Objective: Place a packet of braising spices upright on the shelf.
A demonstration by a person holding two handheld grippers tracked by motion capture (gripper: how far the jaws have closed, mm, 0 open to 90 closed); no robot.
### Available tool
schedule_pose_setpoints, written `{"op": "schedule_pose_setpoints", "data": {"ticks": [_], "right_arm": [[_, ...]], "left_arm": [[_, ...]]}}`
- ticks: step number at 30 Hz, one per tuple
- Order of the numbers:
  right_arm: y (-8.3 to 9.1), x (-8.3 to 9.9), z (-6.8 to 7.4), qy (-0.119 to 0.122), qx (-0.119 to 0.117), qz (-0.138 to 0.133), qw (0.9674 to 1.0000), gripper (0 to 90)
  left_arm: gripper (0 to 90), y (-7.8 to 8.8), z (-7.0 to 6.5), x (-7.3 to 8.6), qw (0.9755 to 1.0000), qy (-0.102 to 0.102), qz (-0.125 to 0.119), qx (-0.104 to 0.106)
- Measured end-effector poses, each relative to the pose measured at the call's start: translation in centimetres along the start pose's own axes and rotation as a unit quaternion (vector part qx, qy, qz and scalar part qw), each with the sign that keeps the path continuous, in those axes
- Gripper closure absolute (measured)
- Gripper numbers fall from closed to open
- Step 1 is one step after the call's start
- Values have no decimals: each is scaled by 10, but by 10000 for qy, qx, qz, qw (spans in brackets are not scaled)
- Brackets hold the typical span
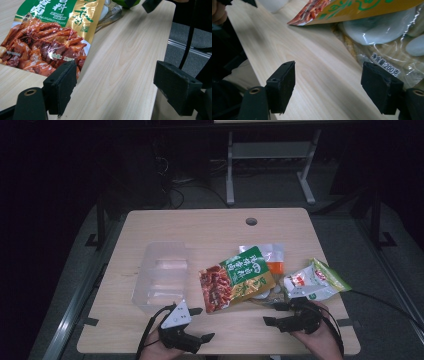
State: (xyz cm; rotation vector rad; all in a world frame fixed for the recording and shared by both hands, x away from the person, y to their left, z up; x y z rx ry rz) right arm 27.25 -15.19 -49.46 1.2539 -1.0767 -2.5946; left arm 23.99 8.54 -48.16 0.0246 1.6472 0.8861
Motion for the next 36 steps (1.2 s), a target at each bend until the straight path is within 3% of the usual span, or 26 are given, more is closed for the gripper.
{"op": "schedule_pose_setpoints", "data": {"ticks": [6,14,25,31,36], "right_arm": [[-1,-14,-6,-222,-76,-146,9996,279],[-10,-32,-15,-404,-10,-271,9988,294],[-24,-56,-28,-474,200,-380,9980,384],[-37,-65,-36,-661,249,-385,9968,517],[-41,-67,-40,-773,423,-372,9954,643]], "left_arm": [[182,-1,-4,0,10000,-77,13,22],[181,-1,-5,-2,9999,-129,5,40],[181,-1,-7,-2,9999,-151,5,50],[180,-2,-6,-2,9999,-127,25,57],[181,-2,-5,-2,9999,-100,21,61]]}}
Point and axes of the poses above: each handheld gripper's, and its own axes: y roughly backward along the jaws, x roughly out of its underside, z roughly to its left, the point moved 9 cm from there along -y, roughly forward along the jaws, and after that the axes turned 7 degrees about -x, right-handed, at the moved point
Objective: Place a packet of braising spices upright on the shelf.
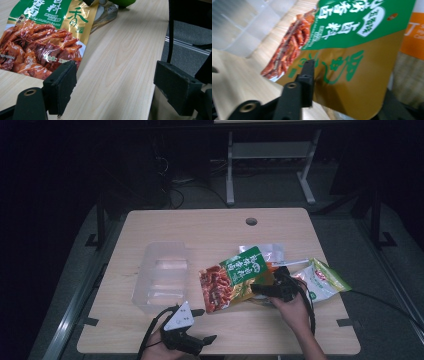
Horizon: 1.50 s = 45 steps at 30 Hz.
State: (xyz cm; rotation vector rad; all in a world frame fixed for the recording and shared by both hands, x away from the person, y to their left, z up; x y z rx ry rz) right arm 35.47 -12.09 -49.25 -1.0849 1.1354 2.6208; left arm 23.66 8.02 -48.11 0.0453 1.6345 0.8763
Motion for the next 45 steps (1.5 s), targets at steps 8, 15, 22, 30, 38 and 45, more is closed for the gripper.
{"op": "schedule_pose_setpoints", "data": {"ticks": [8,15,22,30,38,45], "right_arm": [[2,-4,3,-82,-72,-14,9999,819],[8,-12,12,171,-98,-29,9998,892],[30,-27,31,617,-241,-85,9978,897],[49,-37,48,1148,-443,61,9924,897],[66,-43,55,1582,-611,245,9852,898],[82,-47,64,2010,-829,425,9752,897]], "left_arm": [[182,0,1,-1,10000,41,-1,-3],[189,0,3,-4,10000,82,-17,-16],[193,-2,3,-9,9998,161,-60,-37],[194,-4,10,-19,9995,221,-106,-213],[181,-21,23,-45,9984,248,-264,-438],[176,-45,40,-57,9966,358,-186,-721]]}}
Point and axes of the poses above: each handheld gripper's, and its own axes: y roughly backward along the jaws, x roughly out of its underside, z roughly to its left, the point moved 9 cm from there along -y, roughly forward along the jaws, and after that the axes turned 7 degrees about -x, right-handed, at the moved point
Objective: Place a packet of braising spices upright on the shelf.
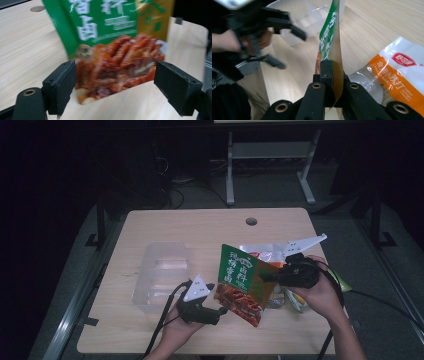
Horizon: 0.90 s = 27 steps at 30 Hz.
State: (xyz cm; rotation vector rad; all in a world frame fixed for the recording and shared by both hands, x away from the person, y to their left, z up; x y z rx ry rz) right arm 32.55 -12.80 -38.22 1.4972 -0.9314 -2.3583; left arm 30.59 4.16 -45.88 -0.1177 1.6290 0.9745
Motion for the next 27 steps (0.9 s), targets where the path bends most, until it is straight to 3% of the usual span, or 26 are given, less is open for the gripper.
{"op": "schedule_pose_setpoints", "data": {"ticks": [4,7,8,9,11,12,16,21,26,27], "right_arm": [[6,0,6,199,-212,91,9995,896],[8,1,9,288,-331,133,9990,896],[8,1,9,291,-359,132,9988,895],[7,0,7,306,-374,107,9988,895],[7,0,5,291,-399,51,9988,895],[7,0,5,291,-399,51,9988,895],[6,0,-1,207,-385,-72,9990,893],[5,1,-6,90,-231,-241,9994,868],[4,2,-8,-54,-153,-388,9991,847],[2,4,-10,-111,-104,-467,9988,769]], "left_arm": [[168,-16,5,0,9996,254,125,-66],[167,-25,9,1,9992,304,249,8],[171,-28,10,0,9989,355,269,118],[203,-29,9,-1,9986,402,264,210],[353,-30,8,-2,9981,423,228,398],[441,-30,8,-2,9981,423,228,398],[641,-28,11,-3,9979,494,219,361],[797,-22,8,-2,9980,397,234,442],[862,-20,3,1,9980,344,214,495],[870,-19,1,1,9981,312,192,489]]}}
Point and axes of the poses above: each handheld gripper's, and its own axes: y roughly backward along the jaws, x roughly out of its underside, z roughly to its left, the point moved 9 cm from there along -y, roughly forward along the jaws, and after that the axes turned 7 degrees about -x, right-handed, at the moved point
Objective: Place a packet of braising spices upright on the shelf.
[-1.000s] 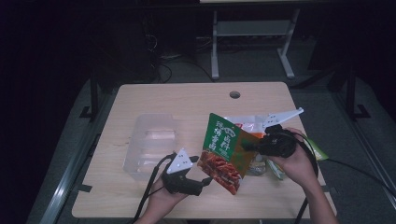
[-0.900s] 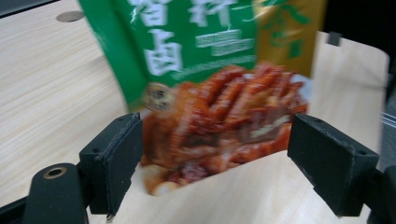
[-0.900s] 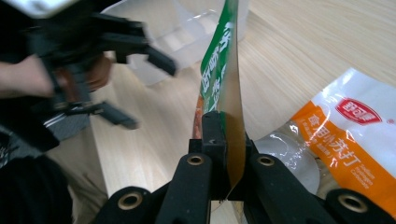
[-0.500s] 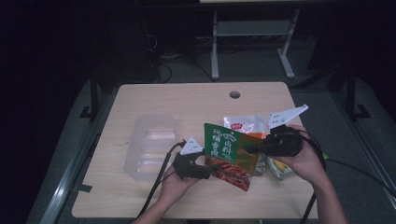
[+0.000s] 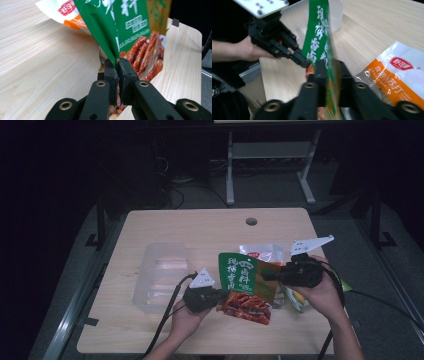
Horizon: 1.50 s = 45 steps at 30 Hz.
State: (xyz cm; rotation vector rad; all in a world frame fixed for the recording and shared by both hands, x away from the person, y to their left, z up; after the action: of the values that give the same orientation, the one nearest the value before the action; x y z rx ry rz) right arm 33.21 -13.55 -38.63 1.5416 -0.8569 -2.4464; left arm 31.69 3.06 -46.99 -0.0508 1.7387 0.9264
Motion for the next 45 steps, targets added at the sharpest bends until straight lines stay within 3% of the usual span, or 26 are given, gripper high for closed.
{"op": "schedule_pose_setpoints", "data": {"ticks": [3,4,5,9,14,16,19,22,26,39,43,45], "right_arm": [[-1,2,-1,-69,-14,-82,9999,704],[-2,7,-3,-199,-66,-140,9997,633],[-2,7,-3,-199,-66,-140,9997,633],[-9,25,-10,-568,-218,-281,9978,558],[-29,54,-16,-856,-297,-289,9955,570],[-38,63,-16,-955,-308,-156,9948,612],[-42,65,-15,-951,-309,-136,9949,662],[-44,62,-12,-884,-219,-124,9958,791],[-44,64,-7,-845,-266,-51,9961,888],[-37,55,18,-487,-239,-91,9985,900],[-32,50,24,-273,-104,-85,9995,900],[-29,46,28,-172,-49,-64,9998,900]], "left_arm": [[877,1,-1,2,10000,-11,-20,-15],[877,1,-1,3,10000,-8,-38,-15],[877,1,-1,3,10000,-8,-38,-15],[877,4,-3,6,9996,-224,-61,-148],[876,5,-4,9,9995,-242,-65,-190],[876,6,-4,10,9996,-196,-58,-182],[875,7,-4,12,9996,-167,-78,-191],[867,10,-4,14,9998,-73,-89,-184],[828,15,-6,16,9998,-111,-9,-135],[550,39,-13,19,9999,-7,-24,-103],[474,48,-19,23,9999,69,-116,83],[464,52,-22,27,9999,10,-96,97]]}}
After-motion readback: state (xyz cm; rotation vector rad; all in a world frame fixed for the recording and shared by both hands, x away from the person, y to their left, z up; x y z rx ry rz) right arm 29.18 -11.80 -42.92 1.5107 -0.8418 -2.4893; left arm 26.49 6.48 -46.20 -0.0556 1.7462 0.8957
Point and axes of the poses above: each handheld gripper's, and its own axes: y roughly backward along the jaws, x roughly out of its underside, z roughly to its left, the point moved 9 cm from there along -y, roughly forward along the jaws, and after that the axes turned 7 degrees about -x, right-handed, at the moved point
